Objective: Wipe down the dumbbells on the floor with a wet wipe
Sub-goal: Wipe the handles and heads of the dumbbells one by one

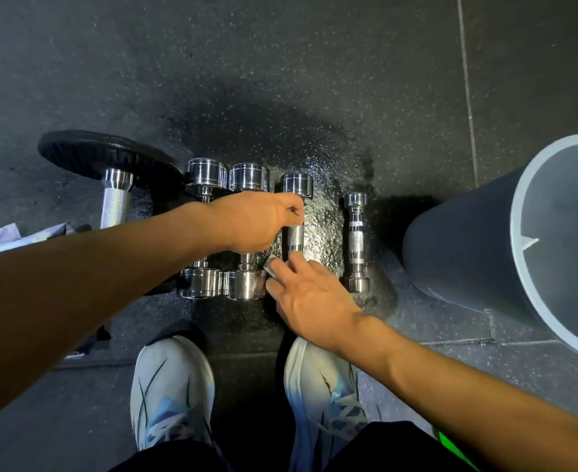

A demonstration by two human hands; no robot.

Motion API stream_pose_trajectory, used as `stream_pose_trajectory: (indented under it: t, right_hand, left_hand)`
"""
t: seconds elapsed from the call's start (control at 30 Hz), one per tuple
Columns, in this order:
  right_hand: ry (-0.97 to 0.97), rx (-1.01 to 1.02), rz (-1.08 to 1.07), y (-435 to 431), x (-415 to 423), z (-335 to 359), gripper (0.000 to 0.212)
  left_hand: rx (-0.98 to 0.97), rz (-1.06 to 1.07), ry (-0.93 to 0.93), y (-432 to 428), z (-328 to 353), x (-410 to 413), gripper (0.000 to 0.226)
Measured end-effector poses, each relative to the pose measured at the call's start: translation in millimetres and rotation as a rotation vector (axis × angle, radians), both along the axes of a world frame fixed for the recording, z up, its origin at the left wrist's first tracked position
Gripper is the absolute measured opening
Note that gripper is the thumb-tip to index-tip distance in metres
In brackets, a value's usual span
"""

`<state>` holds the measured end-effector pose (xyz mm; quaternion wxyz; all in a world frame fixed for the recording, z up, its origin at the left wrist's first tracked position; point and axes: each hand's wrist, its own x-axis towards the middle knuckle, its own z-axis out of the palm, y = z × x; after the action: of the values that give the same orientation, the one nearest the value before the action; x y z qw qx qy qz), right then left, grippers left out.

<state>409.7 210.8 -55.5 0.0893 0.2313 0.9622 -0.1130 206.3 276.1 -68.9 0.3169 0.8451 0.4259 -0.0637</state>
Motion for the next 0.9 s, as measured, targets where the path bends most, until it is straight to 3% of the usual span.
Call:
stream_pose_trajectory:
  t: [0.13,0.37,0.5,0.6,0.8,0.9]
  right_hand:
    - [0.043,0.012,-0.026,14,2,-7,0.017]
    - [0.325,-0.407,-0.766,27,5,1,0.021]
    - [0.413,-0.684,-1.12,37,-1,1,0.035]
    - [0.393,-0.771,-1.238,47,-10,-4,0.041]
    - [0.376,-0.774,-1.287,76,-24,2,0.045]
    - [0.43,-0.789,-1.357,92,-31,2,0.045]
  left_hand:
    - [0.002,0.07,0.031,-2,10,7,0.064]
    - [-0.19,0.262,-0.109,-8,20,4,0.073]
    - [-0.316,0.47,-0.243,-15,16,1,0.066]
    - [-0.383,0.611,-0.397,-16,14,3,0.054]
    - [-0.475,0.657,-0.446,-17,19,2,0.055]
    - [-0.309,0.661,-0.358,-21,15,3,0.05]
